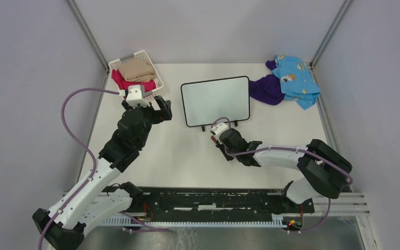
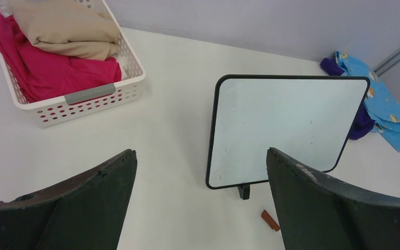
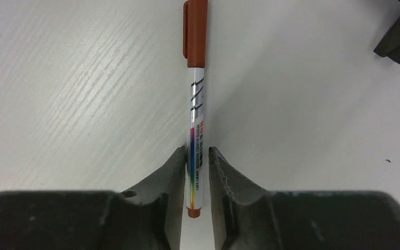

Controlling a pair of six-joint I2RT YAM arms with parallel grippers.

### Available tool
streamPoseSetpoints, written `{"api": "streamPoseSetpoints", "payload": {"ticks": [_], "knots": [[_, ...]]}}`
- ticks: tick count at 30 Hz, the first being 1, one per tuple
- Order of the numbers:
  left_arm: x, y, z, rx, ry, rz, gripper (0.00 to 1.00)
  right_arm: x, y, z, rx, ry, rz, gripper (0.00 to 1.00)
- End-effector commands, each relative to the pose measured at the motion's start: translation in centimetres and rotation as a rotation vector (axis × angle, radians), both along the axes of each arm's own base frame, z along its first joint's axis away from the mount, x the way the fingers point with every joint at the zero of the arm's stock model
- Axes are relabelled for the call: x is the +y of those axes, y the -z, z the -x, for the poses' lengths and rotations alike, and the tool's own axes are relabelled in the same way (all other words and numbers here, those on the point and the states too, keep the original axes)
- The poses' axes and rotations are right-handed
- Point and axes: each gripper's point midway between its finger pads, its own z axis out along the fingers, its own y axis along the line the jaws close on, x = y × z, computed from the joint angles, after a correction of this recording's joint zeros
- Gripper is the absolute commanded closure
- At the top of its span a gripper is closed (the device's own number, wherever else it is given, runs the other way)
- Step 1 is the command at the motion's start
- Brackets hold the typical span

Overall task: Write a sentence on the whiteboard
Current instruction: Move the whiteboard marker to the center of the board, then open the whiteboard marker at the center of the board.

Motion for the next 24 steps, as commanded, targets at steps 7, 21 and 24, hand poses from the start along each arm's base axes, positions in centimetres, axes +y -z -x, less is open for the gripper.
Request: {"api": "streamPoseSetpoints", "payload": {"ticks": [7,21,24], "knots": [[-0.7,-1.1,-0.1,-0.026,0.029,0.025,0.0,-0.9,1.2,-0.7,0.081,-0.049,0.134,0.61],[-0.7,-1.7,0.2,-0.039,0.036,0.034,0.0,-1.4,3.8,-0.1,0.177,-0.075,0.176,0.81],[-0.7,-1.7,0.2,-0.041,0.037,0.035,0.0,-1.9,3.9,0.2,0.174,-0.067,0.177,0.95]]}}
